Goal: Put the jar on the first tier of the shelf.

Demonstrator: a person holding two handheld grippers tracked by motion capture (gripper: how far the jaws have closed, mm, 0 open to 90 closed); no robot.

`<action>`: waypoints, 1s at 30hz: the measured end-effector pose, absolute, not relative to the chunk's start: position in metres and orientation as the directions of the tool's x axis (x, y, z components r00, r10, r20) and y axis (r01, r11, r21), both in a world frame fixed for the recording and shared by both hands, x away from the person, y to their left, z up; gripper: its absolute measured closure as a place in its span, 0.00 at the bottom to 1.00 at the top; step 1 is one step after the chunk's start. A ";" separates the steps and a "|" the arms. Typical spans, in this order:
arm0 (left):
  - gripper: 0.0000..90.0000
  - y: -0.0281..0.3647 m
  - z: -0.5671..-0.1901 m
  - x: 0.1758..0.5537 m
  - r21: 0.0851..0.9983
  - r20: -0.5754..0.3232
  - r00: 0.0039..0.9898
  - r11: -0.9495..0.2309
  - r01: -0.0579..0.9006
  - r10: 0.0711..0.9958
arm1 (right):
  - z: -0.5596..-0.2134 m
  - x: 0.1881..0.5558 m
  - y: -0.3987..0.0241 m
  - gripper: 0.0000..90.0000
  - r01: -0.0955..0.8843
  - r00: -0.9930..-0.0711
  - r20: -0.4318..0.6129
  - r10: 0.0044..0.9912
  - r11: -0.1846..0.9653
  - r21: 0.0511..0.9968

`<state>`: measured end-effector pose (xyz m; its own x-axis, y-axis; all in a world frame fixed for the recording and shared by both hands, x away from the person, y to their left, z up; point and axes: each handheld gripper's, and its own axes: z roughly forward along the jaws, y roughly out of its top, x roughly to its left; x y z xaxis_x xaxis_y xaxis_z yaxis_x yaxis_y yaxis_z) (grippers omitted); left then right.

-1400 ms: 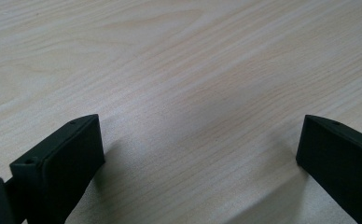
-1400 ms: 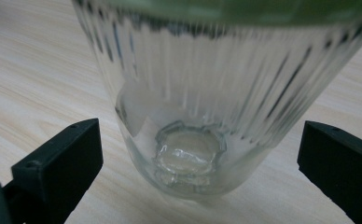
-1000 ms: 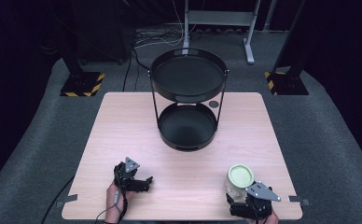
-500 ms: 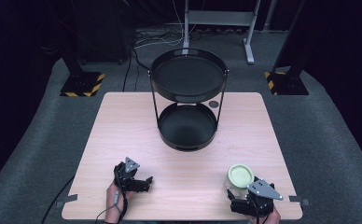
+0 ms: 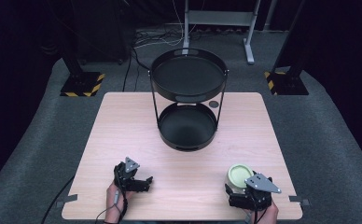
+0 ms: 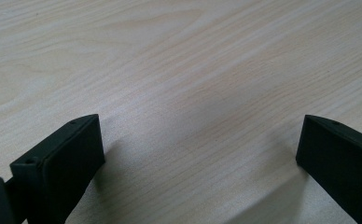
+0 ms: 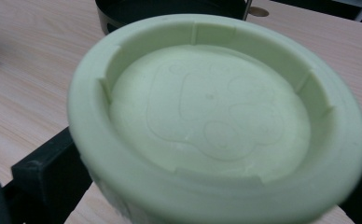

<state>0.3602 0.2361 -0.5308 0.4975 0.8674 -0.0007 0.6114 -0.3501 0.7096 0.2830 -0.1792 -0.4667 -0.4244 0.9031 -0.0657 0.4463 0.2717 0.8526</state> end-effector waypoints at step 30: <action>0.00 0.236 -0.531 0.361 0.709 0.001 0.502 -0.355 0.610 0.865 | -0.465 0.294 -0.173 0.00 0.454 -0.434 -0.072 0.898 0.287 0.844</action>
<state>0.3609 0.2360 -0.5307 0.5022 0.8647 0.0007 0.6096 -0.3546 0.7090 0.2936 -0.1729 -0.4647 -0.4343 0.8979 -0.0721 0.4537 0.2872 0.8436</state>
